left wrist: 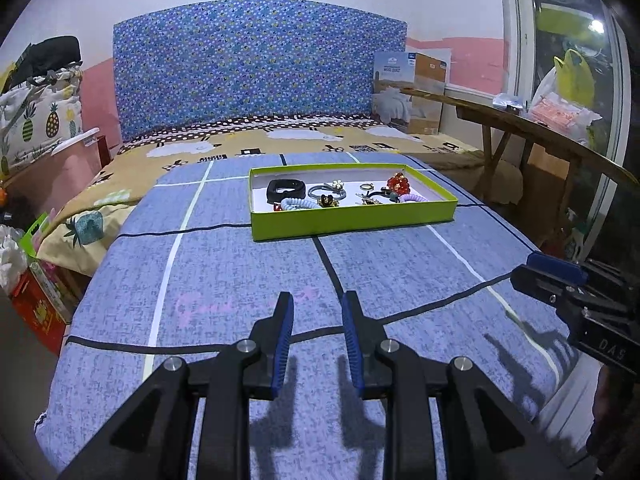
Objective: Organize jewelry
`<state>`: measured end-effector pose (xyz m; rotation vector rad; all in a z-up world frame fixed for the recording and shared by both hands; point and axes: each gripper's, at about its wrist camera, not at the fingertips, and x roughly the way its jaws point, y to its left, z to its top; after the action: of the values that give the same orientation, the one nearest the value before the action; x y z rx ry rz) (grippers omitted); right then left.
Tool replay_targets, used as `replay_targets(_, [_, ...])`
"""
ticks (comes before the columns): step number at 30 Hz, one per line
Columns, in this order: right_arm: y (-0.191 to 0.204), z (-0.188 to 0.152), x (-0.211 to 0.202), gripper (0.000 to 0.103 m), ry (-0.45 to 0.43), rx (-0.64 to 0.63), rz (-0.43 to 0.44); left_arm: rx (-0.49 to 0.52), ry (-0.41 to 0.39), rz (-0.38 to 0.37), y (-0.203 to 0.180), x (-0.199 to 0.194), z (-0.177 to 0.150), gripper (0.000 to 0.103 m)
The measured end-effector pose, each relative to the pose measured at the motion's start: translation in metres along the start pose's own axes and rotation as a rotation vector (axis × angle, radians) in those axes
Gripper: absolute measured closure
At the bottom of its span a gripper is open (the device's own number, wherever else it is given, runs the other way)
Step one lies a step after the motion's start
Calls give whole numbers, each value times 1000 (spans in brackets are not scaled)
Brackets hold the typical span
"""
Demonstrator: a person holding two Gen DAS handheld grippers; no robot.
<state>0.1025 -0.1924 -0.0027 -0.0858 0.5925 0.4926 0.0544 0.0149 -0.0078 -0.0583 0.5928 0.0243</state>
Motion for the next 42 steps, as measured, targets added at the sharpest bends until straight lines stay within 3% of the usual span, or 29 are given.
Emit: replay_targets(42, [0,6,-5,65,-10,2,-6,-21,-30,22,4,-10,0,73])
